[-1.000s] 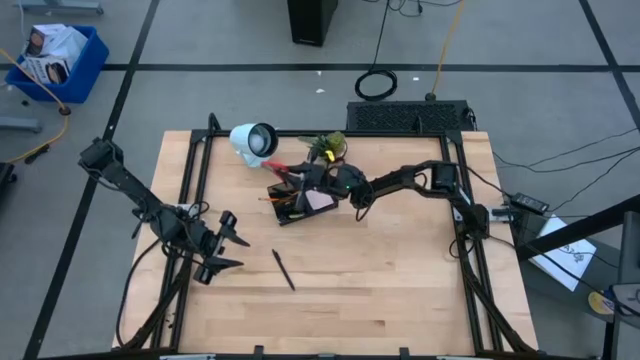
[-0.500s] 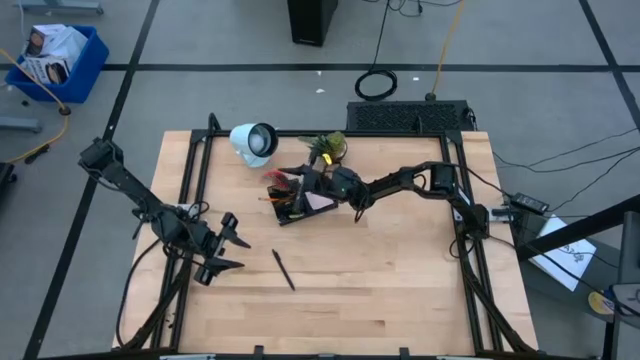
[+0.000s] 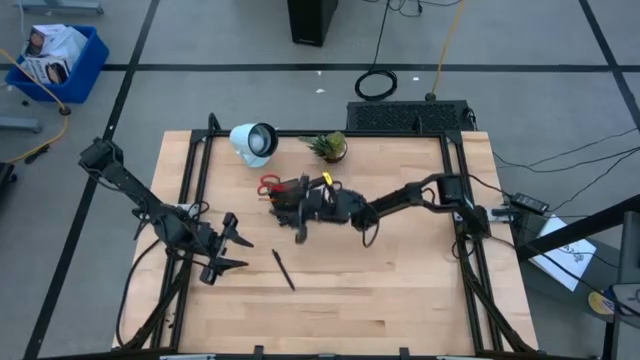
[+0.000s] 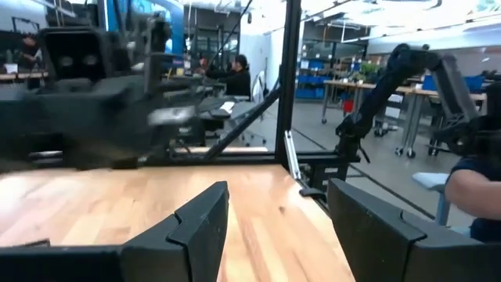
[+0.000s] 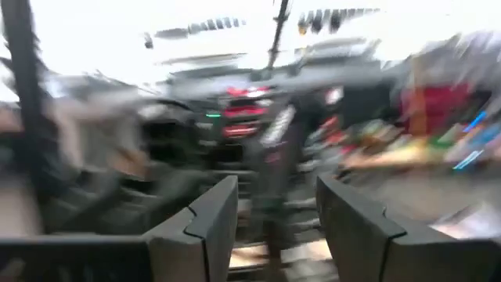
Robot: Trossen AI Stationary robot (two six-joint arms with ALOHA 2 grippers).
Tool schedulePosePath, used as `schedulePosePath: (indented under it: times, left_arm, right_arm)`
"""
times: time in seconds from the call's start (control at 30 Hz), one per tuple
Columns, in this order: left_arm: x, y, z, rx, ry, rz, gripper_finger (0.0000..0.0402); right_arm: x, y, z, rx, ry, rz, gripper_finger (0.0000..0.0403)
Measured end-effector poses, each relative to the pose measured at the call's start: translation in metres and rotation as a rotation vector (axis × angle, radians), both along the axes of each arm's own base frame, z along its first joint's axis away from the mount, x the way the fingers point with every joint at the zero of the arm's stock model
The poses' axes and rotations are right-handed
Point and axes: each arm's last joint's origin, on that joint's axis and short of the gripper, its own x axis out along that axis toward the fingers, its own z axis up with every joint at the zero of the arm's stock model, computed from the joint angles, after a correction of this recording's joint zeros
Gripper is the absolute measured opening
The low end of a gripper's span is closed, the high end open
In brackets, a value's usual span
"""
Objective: Pick and place office supplies into organizer
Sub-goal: Put the black pen into the black desk organizer
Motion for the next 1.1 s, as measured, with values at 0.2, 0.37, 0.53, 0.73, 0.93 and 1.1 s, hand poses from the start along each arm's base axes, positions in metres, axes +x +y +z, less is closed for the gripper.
schedulePosePath:
  times: [0.2, 0.37, 0.53, 0.73, 0.93, 1.1]
  left_arm:
    - [0.000, 0.000, -0.003, -0.003, 0.032, -0.001, 0.0223]
    - [0.001, 0.000, -0.008, -0.013, 0.087, -0.004, 0.0223]
    - [0.001, -0.001, -0.012, -0.079, 0.137, -0.011, 0.0223]
    - [0.001, 0.000, -0.015, -0.061, 0.162, 0.012, 0.0223]
    - [0.002, 0.003, -0.014, -0.090, 0.157, 0.119, 0.0223]
    - [0.001, 0.003, -0.014, -0.091, 0.157, 0.111, 0.0223]
  right_arm:
    - [-0.002, 0.043, -0.002, 0.224, 0.026, 0.186, 0.0161]
    - [-0.004, 0.071, -0.008, 0.188, 0.103, 0.234, 0.0164]
    - [-0.008, 0.104, -0.023, 0.092, 0.258, 0.239, 0.0161]
    - [-0.033, 0.165, -0.032, -0.087, 0.421, -0.154, 0.0158]
    - [-0.057, 0.204, -0.039, -0.120, 0.423, -0.417, 0.0157]
    - [-0.057, 0.199, -0.049, -0.082, 0.489, -0.451, 0.0156]
